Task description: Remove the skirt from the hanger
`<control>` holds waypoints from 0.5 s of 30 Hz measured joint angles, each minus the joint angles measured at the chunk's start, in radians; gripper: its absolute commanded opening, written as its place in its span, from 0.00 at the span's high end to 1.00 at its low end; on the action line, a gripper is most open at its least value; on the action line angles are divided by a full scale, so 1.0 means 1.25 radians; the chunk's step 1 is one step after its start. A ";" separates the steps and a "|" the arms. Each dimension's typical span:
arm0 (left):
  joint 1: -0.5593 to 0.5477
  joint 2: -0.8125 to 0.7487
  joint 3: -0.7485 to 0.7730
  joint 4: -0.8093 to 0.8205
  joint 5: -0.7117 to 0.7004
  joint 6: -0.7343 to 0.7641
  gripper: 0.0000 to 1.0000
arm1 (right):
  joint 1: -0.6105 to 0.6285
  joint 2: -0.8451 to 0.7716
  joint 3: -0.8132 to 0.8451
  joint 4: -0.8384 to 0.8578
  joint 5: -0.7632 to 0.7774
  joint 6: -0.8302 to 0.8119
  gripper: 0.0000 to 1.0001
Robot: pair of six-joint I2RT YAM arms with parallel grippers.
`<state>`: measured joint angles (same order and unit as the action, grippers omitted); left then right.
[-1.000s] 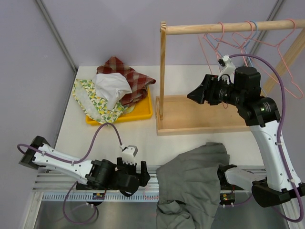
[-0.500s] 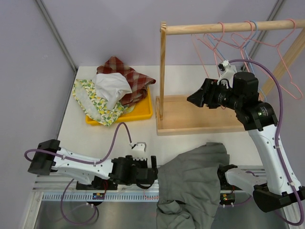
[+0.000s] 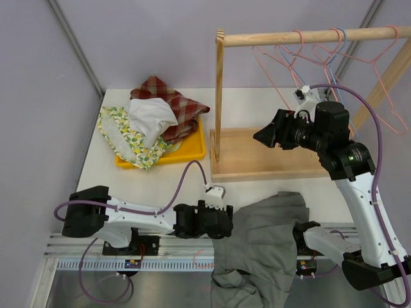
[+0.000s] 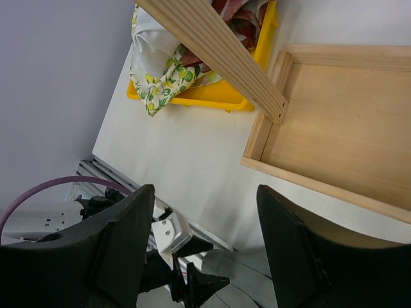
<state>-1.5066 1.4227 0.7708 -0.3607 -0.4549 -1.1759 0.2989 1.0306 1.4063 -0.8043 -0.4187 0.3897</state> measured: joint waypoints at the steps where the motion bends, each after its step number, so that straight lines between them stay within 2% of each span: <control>1: 0.002 0.003 0.005 0.017 0.009 0.011 0.33 | 0.000 -0.001 -0.001 0.000 0.004 0.000 0.28; 2: 0.004 0.005 0.007 0.029 0.015 0.020 0.37 | 0.000 -0.001 -0.002 0.000 0.006 0.000 0.28; 3: 0.007 0.005 0.007 0.044 0.022 0.027 0.45 | 0.000 -0.002 -0.004 0.000 0.008 0.000 0.28; 6: 0.016 0.008 0.007 0.070 0.043 0.047 0.50 | 0.000 -0.004 -0.013 0.000 0.012 0.000 0.28; 8: 0.022 0.013 0.012 0.072 0.052 0.056 0.40 | 0.000 -0.004 -0.016 0.000 0.014 0.000 0.28; 9: 0.023 0.016 0.016 0.068 0.054 0.058 0.31 | 0.000 -0.004 -0.017 0.000 0.014 0.000 0.28; 10: 0.024 0.017 0.021 0.056 0.054 0.059 0.14 | 0.000 -0.004 -0.017 0.000 0.014 0.000 0.28; 13: 0.021 0.002 0.025 0.006 0.040 0.025 0.03 | 0.000 -0.004 -0.017 0.000 0.014 0.000 0.28; 15: 0.013 -0.024 0.019 -0.028 0.026 0.002 0.02 | 0.000 -0.004 -0.017 -0.001 0.014 0.000 0.28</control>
<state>-1.4906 1.3922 0.7940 -0.3954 -0.4221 -1.1728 0.2989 1.0256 1.3849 -0.8051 -0.4015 0.3893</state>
